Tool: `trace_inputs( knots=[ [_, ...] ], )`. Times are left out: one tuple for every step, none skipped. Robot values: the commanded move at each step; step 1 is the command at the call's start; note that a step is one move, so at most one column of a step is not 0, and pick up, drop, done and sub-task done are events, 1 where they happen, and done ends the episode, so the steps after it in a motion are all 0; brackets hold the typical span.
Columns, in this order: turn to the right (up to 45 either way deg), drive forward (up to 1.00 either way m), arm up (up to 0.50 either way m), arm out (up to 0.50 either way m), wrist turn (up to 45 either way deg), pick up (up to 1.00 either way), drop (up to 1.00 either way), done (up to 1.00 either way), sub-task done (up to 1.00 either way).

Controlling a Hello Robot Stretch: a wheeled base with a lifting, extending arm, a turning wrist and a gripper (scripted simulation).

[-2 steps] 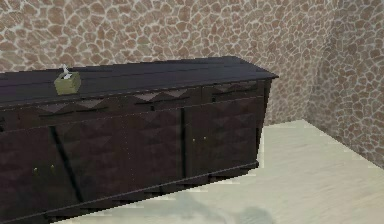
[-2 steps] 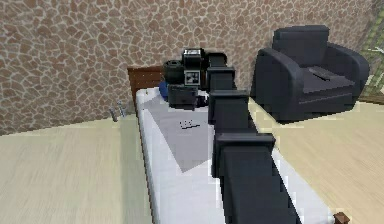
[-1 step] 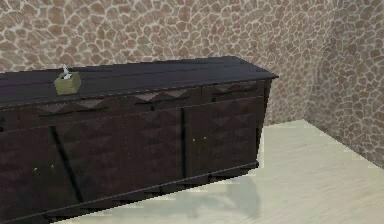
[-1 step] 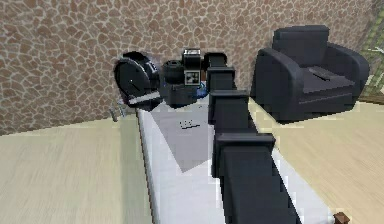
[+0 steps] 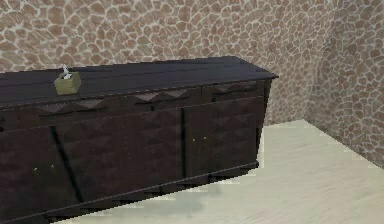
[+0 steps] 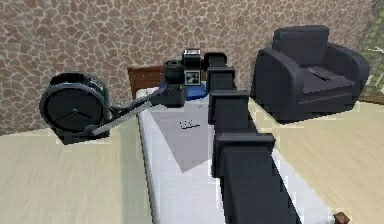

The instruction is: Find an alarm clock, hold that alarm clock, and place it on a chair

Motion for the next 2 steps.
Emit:
trace_inputs(
  knots=[
    [0.0, 0.0, 0.0, 0.0, -45.0, 0.0, 0.0, 0.0, 0.0],
    [0.0, 0.0, 0.0, 0.0, -6.0, 0.0, 0.0, 0.0, 0.0]
  ],
)
